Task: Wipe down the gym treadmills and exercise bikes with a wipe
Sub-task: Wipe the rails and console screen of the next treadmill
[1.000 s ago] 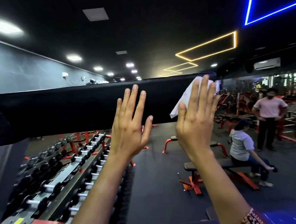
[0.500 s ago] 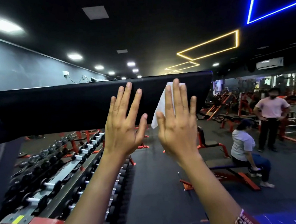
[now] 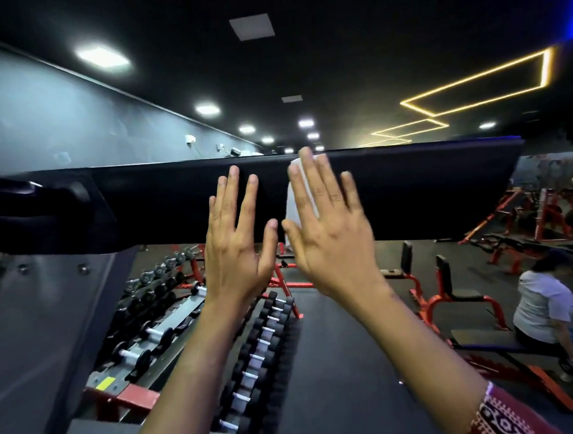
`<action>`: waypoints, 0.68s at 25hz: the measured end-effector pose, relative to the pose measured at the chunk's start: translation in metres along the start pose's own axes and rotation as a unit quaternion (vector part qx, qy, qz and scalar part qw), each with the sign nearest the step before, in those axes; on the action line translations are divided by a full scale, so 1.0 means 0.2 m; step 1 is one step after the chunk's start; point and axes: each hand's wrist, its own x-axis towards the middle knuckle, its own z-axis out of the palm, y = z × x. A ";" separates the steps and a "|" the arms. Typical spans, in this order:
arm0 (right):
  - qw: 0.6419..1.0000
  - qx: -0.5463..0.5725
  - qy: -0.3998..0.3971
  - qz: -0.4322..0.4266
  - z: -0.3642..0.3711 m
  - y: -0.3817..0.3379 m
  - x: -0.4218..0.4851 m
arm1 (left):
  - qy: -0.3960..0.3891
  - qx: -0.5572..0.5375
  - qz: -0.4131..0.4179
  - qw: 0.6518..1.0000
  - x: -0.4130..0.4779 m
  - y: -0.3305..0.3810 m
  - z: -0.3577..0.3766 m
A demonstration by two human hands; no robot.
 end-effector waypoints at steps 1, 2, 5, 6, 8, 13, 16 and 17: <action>1.000 -0.001 0.001 0.013 0.02 -0.03 0.02 | -0.001 0.005 -0.013 1.000 -0.01 -0.04 -0.02; 0.999 0.007 0.002 0.031 0.03 -0.06 0.04 | -0.001 0.011 -0.023 1.000 -0.01 -0.08 -0.04; 1.000 0.003 -0.009 -0.025 0.10 -0.18 0.07 | -0.008 0.025 -0.040 0.999 -0.03 -0.18 -0.10; 0.999 -0.003 -0.004 -0.039 0.11 -0.21 0.08 | -0.008 0.027 -0.044 0.999 -0.04 -0.21 -0.11; 1.000 0.011 0.007 -0.024 0.14 -0.27 0.12 | -0.009 0.032 -0.059 0.998 -0.04 -0.26 -0.14; 0.996 0.023 -0.007 -0.083 0.20 -0.41 0.20 | -0.018 0.043 -0.075 0.996 -0.06 -0.40 -0.20; 0.989 0.024 -0.014 -0.144 0.24 -0.48 0.23 | -0.016 0.049 -0.082 0.995 -0.06 -0.46 -0.23; 0.986 0.014 -0.015 -0.163 0.25 -0.48 0.23 | -0.016 0.053 -0.082 0.995 -0.07 -0.48 -0.23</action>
